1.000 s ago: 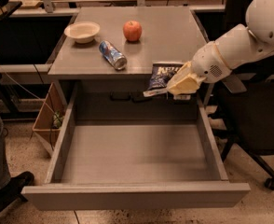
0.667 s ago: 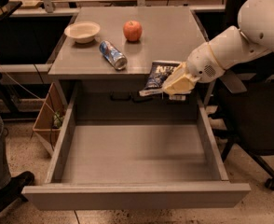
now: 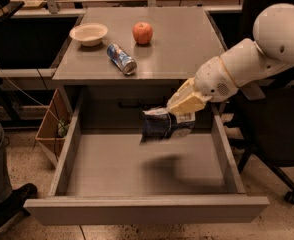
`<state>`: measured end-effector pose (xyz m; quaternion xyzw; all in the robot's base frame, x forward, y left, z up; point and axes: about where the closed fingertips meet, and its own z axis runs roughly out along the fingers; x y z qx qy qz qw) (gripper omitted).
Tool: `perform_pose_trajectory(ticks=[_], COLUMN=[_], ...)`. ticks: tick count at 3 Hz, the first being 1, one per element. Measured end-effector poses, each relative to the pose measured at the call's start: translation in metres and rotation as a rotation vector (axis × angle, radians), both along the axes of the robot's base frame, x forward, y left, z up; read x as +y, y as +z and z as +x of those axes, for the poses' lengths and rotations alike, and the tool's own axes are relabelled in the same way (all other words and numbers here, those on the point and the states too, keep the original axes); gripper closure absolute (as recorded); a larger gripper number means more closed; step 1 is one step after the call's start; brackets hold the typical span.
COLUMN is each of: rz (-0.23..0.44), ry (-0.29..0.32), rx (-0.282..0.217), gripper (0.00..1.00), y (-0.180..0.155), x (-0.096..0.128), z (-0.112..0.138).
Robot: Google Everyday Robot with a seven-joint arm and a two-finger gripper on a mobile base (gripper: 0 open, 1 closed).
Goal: Place blue chip bag into top drawer
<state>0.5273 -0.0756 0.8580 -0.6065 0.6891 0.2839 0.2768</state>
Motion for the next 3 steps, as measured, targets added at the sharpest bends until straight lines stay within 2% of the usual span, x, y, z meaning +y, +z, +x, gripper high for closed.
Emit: perform_pose_trajectory(ticks=[1,2,3], rz=[0.023,0.042,0.1], ry=[0.018,0.017,0.027], rx=[0.028,0.04,0.016], gripper=[1.0,1.0,1.0], y=[-0.015,-0.037,-0.057], x=[0.009,0.015,0.034], z=[-0.009,-0.005,0.015])
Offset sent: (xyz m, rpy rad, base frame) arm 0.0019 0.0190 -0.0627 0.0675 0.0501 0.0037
